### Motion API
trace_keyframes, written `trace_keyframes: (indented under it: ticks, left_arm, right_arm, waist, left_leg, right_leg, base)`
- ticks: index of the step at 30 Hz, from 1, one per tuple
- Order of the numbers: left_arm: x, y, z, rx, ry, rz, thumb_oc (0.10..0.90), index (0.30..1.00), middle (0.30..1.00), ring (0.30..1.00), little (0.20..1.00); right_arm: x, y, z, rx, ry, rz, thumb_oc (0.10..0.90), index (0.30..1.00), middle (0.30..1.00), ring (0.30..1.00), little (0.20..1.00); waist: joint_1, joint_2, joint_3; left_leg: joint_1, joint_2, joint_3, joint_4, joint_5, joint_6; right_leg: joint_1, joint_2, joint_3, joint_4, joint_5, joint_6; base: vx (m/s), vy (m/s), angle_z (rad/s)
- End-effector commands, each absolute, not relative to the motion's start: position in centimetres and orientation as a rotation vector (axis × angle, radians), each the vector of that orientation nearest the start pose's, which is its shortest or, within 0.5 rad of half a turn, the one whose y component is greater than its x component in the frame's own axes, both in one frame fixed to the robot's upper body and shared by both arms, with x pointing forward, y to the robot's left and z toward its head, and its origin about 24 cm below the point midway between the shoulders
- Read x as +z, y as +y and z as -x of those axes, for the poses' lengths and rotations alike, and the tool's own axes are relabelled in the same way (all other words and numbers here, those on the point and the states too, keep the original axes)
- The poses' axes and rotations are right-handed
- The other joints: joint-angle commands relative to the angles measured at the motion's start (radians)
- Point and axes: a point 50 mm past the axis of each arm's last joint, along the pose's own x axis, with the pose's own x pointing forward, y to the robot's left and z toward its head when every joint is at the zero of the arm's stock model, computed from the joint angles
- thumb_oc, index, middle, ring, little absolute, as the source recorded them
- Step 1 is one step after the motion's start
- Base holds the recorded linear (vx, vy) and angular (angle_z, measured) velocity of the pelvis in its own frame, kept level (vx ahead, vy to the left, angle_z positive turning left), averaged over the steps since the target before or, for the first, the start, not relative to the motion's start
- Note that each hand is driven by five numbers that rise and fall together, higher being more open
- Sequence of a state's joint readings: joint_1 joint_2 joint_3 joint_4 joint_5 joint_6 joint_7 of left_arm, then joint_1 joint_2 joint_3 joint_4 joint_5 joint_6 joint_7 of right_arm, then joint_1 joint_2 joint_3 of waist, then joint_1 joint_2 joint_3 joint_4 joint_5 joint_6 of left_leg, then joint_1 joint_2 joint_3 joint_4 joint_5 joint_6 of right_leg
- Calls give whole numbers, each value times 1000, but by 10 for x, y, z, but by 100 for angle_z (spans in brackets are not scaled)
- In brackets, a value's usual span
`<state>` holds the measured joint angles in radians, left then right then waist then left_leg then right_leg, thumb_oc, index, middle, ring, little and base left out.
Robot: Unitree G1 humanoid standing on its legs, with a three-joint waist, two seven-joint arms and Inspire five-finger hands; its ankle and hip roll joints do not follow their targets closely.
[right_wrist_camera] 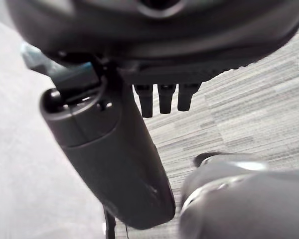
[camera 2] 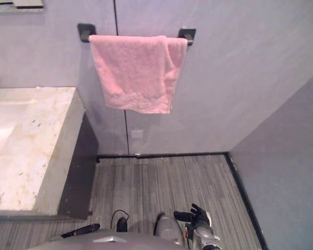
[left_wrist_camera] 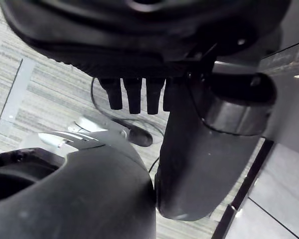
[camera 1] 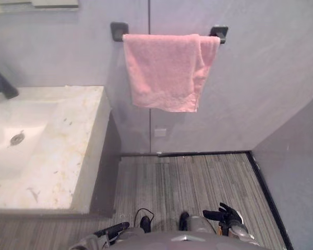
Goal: Organize the bathroom.
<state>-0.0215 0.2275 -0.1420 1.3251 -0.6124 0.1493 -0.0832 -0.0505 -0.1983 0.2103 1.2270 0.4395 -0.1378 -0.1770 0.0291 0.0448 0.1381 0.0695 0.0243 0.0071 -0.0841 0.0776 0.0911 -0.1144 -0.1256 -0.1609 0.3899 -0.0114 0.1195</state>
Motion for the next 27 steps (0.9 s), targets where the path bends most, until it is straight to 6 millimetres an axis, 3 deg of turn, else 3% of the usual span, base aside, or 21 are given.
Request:
trace_keyframes:
  ticks: [1, 3, 5, 6, 8, 11, 17, 18, 23, 27]
  left_arm:
    - [-172, 223, -51, 284, 1471, 187, 800, 900, 900, 900, 900]
    - [-172, 222, -51, 268, 1471, 165, 800, 900, 900, 900, 900]
    - [-172, 221, -53, 260, 1461, 173, 800, 900, 900, 900, 900]
    - [-172, 222, -54, 251, 1459, 165, 800, 900, 900, 900, 900]
    - [-171, 222, -59, 245, 1450, 149, 800, 900, 900, 900, 900]
    - [-171, 221, -64, 204, 1440, 114, 800, 900, 900, 900, 900]
    - [-171, 218, -66, 181, 1453, 59, 800, 900, 900, 900, 900]
    - [-172, 217, -65, 189, 1432, 66, 800, 900, 900, 900, 900]
    - [-172, 218, -62, 285, 1381, 126, 800, 900, 900, 900, 900]
    - [-171, 222, -63, 308, 1367, 133, 800, 900, 900, 900, 900]
  right_arm:
    - [-149, -218, -137, -327, 989, 32, 800, 900, 900, 900, 900]
    - [-150, -214, -137, -327, 1005, 21, 800, 900, 900, 900, 900]
    - [-153, -209, -135, -300, 1031, 8, 800, 900, 900, 900, 900]
    - [-154, -206, -133, -288, 1036, 4, 800, 900, 900, 900, 900]
    - [-154, -206, -133, -240, 1042, 34, 800, 900, 900, 900, 900]
    - [-153, -209, -135, -205, 1041, 36, 800, 900, 900, 900, 900]
    - [-154, -222, -125, -262, 1059, 15, 800, 900, 900, 900, 900]
    - [-155, -226, -121, -258, 1091, 42, 800, 900, 900, 900, 900]
    - [-157, -230, -112, -246, 1146, 75, 800, 900, 900, 900, 900]
    - [-159, -236, -105, -242, 1191, 102, 800, 900, 900, 900, 900]
  waist:
    - [27, -33, -26]
    - [37, -47, -42]
    - [40, -68, -53]
    - [44, -74, -54]
    - [49, -68, -46]
    - [57, -56, -15]
    - [30, -47, 22]
    - [22, -52, 23]
    - [11, -94, 2]
    - [-19, -93, -28]
  left_leg:
    - [-33, -114, -40, 19, -56, 12]
    - [-67, -117, -47, 21, -39, 14]
    - [-134, -126, -74, 41, -11, 9]
    - [-166, -131, -86, 49, 0, -2]
    - [-213, -121, -113, 54, 41, -36]
    - [-264, -106, -131, 28, 100, -74]
    - [-285, -80, -29, 13, 74, -101]
    - [-262, -65, -11, 68, 67, -104]
    - [-165, -57, -12, 201, -36, -91]
    - [-68, 46, 66, 189, -22, -127]
  right_leg:
    - [111, -14, 45, -78, 70, -7]
    - [162, 12, 81, -100, 56, 1]
    - [240, 87, 210, -167, 2, -19]
    - [264, 107, 236, -199, -18, -31]
    - [286, 164, 277, -280, -76, -70]
    - [292, 200, 283, -345, -78, -99]
    - [286, 176, 198, -409, -34, -116]
    - [278, 149, 155, -432, -12, -119]
    - [245, 71, 71, -451, 43, -99]
    - [227, 34, -12, -453, 55, -81]
  base:
    - [-338, -161, -15]
    - [-357, -182, -6]
    - [-438, -221, 8]
    - [-360, -179, 9]
    - [-330, -158, 26]
    - [-421, -169, 41]
    - [-301, 12, 69]
    - [-299, 155, 109]
    - [-283, 221, 68]
    - [-188, 314, 96]
